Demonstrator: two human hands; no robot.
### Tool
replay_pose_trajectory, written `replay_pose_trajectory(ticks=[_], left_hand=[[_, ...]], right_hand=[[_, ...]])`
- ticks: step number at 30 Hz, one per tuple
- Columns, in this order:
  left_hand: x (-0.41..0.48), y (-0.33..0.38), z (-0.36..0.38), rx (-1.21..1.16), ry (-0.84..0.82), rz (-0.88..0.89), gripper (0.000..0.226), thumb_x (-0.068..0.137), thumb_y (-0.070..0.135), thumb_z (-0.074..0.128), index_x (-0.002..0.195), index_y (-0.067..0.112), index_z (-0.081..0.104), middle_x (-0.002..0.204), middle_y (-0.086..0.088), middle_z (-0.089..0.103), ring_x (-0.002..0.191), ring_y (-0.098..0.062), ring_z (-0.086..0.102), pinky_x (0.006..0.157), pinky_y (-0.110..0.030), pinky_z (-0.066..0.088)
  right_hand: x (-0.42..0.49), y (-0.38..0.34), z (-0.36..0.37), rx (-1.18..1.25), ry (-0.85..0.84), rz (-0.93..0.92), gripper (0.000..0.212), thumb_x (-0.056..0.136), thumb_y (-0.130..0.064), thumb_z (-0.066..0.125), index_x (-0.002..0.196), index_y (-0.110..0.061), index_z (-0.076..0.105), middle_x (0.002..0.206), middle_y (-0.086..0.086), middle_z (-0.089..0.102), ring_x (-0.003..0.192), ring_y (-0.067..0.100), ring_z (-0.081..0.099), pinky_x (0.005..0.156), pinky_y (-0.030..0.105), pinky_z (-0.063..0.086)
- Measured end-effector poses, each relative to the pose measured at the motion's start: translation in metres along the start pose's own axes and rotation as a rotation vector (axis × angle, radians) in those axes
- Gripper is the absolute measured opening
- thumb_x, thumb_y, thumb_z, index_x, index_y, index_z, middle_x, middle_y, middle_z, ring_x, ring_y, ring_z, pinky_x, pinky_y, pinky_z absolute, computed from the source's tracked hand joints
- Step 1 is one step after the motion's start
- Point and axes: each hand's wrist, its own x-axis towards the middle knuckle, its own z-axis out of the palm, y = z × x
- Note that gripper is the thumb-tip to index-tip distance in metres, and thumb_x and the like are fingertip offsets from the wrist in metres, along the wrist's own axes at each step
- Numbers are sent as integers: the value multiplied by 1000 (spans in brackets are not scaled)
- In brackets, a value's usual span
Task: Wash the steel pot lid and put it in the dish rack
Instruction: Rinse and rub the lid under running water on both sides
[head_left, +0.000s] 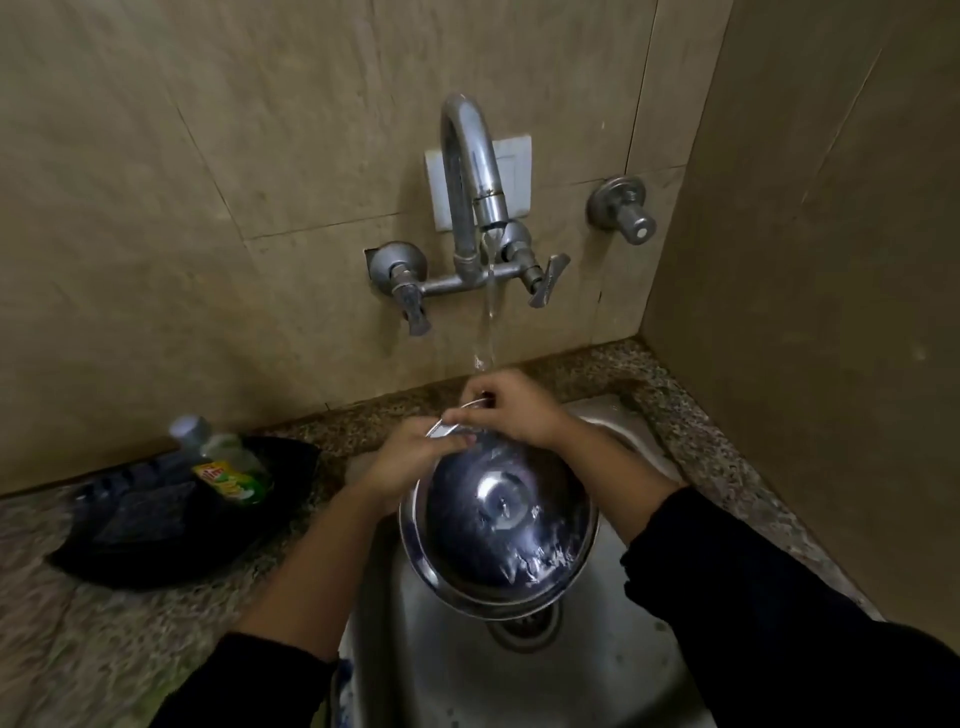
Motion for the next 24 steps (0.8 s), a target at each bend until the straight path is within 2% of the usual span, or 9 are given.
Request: replay_pose_trajectory(ticks=[2, 4, 8, 13, 15, 17, 21, 22, 24], left_hand=[[-4, -1, 9, -17, 24, 41, 14, 83, -1, 64, 93, 5, 72, 82, -5, 76, 77, -16, 71, 73, -26, 55], [-12, -12, 10, -84, 124, 56, 13, 84, -1, 63, 88, 8, 71, 72, 1, 76, 67, -11, 71, 63, -19, 54], [-17, -27, -4, -213, 250, -52, 13, 84, 12, 67, 93, 4, 73, 77, -9, 76, 69, -22, 71, 65, -30, 56], [-11, -19, -2, -41, 75, -76, 19, 87, 15, 65, 98, 1, 71, 79, -8, 75, 69, -19, 70, 63, -26, 55], [-14, -27, -3, -68, 126, -48, 19, 89, 21, 63, 96, 7, 73, 82, -6, 76, 72, -17, 71, 64, -26, 54], [-19, -37, -8, -150, 279, -51, 25, 91, 29, 60, 89, 8, 72, 78, -5, 75, 69, -17, 70, 59, -25, 54], [-30, -59, -10, -291, 528, -48, 27, 95, 32, 54, 83, 11, 66, 80, -6, 67, 70, -19, 62, 56, -23, 53], [-33, -64, -7, -336, 553, -57, 27, 95, 34, 53, 82, 16, 67, 80, -4, 68, 69, -17, 64, 58, -24, 55], [-36, -69, -1, -371, 575, -58, 31, 94, 37, 53, 75, 19, 69, 77, 0, 70, 69, -16, 65, 66, -29, 54]], right_hand=[[-2, 3, 5, -51, 11, -33, 32, 72, -56, 72, 63, -28, 60, 62, -7, 62, 60, 7, 57, 60, 32, 45], [-8, 21, 0, 125, 111, 54, 38, 74, -44, 77, 55, -22, 53, 52, -8, 51, 52, 4, 46, 57, 29, 37], [-19, 48, -3, 369, 332, 226, 43, 80, -33, 75, 51, -22, 45, 44, -11, 43, 47, 0, 40, 59, 29, 35], [-7, 18, 18, 94, 113, 121, 41, 66, -59, 73, 56, -21, 59, 54, -8, 56, 55, 7, 52, 57, 31, 42], [-8, 15, 14, 24, 151, 142, 44, 72, -58, 71, 57, -19, 58, 53, -5, 56, 53, 10, 52, 56, 32, 41], [-23, 21, 11, -122, 259, 229, 46, 86, -55, 59, 61, -17, 56, 57, 3, 57, 56, 18, 54, 55, 33, 38], [-69, 46, 36, -520, 489, 321, 32, 99, -30, 42, 108, -11, 65, 106, 15, 66, 96, 34, 63, 76, 40, 49], [-77, 49, 46, -582, 493, 300, 35, 98, -30, 42, 122, -10, 60, 122, 16, 60, 112, 35, 58, 89, 43, 47], [-87, 44, 63, -628, 342, 260, 59, 98, -42, 39, 147, -11, 32, 154, 12, 33, 143, 31, 28, 114, 48, 25]])
